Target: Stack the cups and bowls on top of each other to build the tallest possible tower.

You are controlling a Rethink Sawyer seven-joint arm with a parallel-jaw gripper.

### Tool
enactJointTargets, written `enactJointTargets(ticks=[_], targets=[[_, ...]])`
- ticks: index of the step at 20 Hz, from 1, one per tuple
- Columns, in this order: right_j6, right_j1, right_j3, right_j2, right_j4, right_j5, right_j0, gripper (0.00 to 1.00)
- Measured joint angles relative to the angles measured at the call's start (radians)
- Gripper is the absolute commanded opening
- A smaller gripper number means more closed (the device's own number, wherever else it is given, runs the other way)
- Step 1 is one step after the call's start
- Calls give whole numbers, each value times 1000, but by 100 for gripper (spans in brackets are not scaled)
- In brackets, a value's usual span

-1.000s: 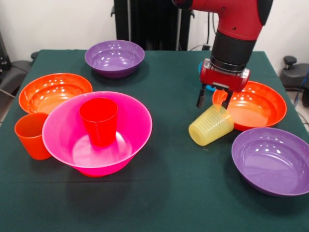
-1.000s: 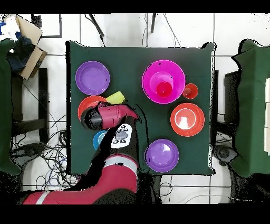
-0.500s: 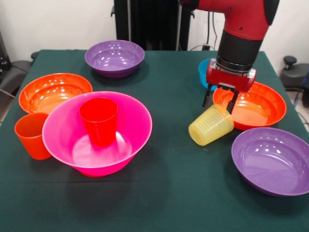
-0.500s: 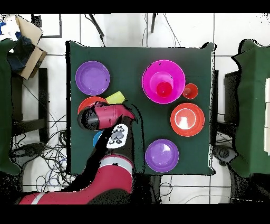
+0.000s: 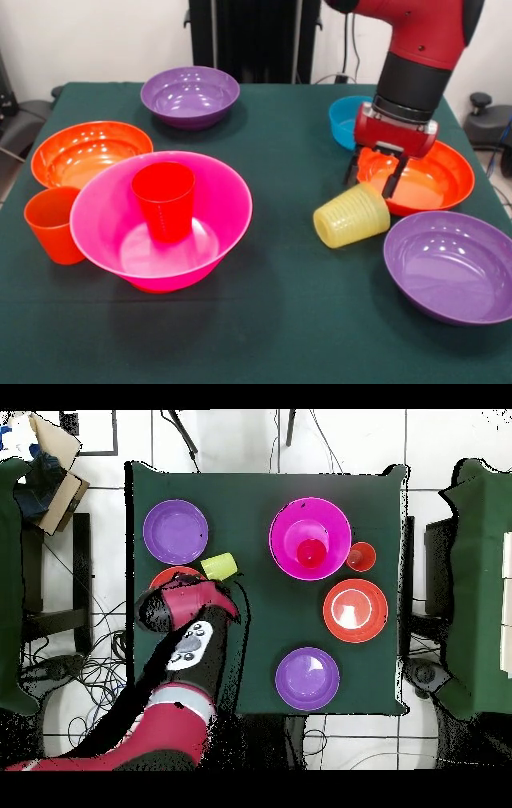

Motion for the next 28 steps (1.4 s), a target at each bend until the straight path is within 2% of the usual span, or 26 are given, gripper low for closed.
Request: enactJointTargets(ticks=[6,11,12,19,23,28], targets=[[11,69,-62,-141,78,-42,111,100],[25,111,-87,-227,134,-43,163,100],[34,137,-98,-275,161,-43,187,100],[85,254,-146,-463,268,-43,259,100],[99,289,-157,-514,295,-43,267,100],[99,290,-159,-517,298,-43,250,100]])
